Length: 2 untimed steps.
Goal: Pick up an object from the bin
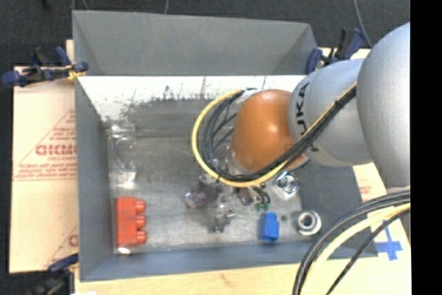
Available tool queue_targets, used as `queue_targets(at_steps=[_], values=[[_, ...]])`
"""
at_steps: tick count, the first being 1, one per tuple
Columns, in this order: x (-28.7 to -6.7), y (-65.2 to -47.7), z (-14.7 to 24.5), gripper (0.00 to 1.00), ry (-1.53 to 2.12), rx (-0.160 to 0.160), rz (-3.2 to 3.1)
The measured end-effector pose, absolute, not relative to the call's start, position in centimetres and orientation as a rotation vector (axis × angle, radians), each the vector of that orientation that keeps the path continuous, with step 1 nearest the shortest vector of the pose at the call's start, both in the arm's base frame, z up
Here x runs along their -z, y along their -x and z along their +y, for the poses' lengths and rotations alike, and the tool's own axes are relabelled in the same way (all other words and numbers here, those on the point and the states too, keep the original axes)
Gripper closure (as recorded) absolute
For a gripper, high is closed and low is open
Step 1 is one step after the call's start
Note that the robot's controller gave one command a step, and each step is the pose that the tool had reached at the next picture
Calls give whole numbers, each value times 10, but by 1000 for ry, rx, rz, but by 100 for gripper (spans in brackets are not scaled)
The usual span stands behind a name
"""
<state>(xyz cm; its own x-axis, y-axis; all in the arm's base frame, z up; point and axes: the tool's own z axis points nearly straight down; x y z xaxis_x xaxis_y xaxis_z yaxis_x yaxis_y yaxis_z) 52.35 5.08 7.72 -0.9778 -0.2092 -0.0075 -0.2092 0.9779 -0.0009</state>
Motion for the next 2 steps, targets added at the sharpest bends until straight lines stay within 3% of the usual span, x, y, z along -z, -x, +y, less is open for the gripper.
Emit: queue_targets(at_steps=[1,2], values=[[-78,-524,51,100,327,-1,3114],[-234,-529,54,100,614,3,3069]])
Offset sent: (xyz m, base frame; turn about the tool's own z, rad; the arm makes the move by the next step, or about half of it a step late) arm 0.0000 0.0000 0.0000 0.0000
